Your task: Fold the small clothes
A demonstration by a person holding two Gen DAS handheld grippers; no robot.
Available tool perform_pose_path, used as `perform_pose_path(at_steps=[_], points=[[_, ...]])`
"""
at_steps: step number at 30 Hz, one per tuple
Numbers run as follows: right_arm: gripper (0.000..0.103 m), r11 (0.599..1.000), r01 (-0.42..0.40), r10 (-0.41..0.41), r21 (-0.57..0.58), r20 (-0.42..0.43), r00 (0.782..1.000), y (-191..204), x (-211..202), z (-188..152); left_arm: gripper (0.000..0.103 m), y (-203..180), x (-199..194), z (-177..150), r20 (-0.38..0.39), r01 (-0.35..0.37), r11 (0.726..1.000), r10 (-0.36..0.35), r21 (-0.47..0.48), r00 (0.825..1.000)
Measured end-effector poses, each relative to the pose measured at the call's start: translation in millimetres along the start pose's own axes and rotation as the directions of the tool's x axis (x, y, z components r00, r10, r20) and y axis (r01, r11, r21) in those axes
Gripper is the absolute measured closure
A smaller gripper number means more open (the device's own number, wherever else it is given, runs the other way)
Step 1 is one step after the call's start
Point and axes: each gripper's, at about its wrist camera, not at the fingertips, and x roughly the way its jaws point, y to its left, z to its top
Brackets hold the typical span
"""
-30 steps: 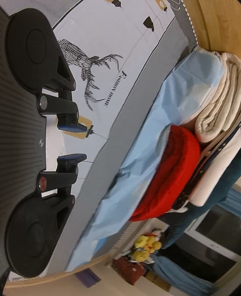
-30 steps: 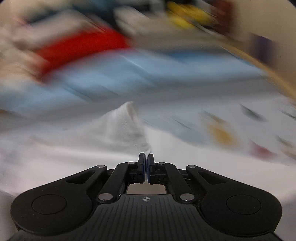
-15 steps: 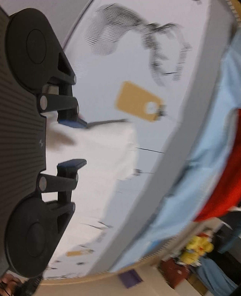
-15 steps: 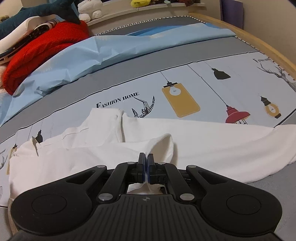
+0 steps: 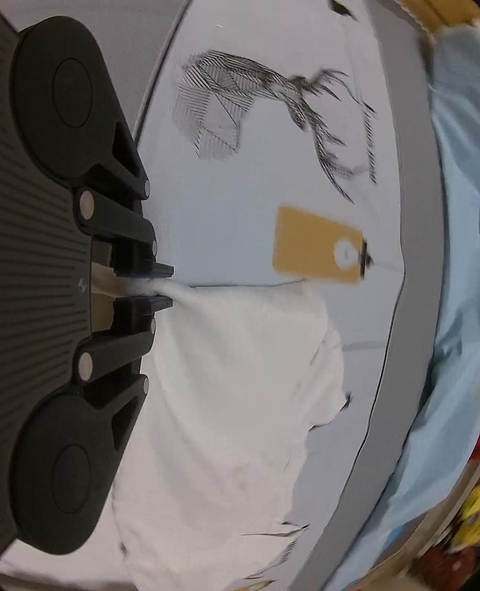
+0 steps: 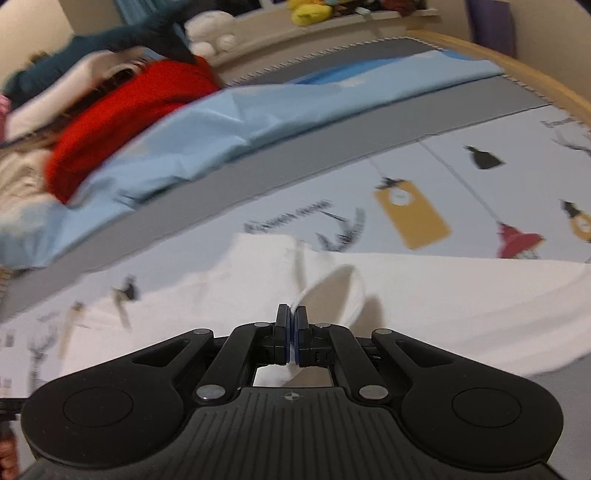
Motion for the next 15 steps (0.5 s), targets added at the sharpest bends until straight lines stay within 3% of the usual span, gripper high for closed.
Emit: perform_pose_path(at_steps=[2, 5, 7, 11, 15], points=[[0.102, 1.0, 0.02, -0.02, -0.013, -0.027, 0.999, 1, 5, 0, 0.088, 9, 7, -1, -0.051, 0.013, 1.0, -0.013, 0.006, 0.999], [0.101, 0.989, 0.145, -0.148, -0.037, -0.123, 0.981, -5, 23, -7, 0.076, 21, 9, 5, -0.071, 0.018, 1.0, -0.02, -0.02, 0.997], [0.099, 0.977, 0.213, -0.215, -0.03, -0.161, 0.963, -12, 31, -11, 0.074, 35, 2, 14, -0.014, 0.063, 0.994, -0.065, -0.095, 0.998], [0.098, 0.977, 0.211, -0.209, 0.011, -0.114, 0.971, -13, 25, -7, 0.07, 62, 0, 33, 0.132, 0.231, 0.939, -0.203, -0.254, 0.97], [0.098, 0.979, 0.203, -0.201, 0.011, -0.08, 0.976, -9, 21, -4, 0.053, 71, 28, 48, 0.167, 0.303, 0.891, -0.26, -0.338, 0.951]])
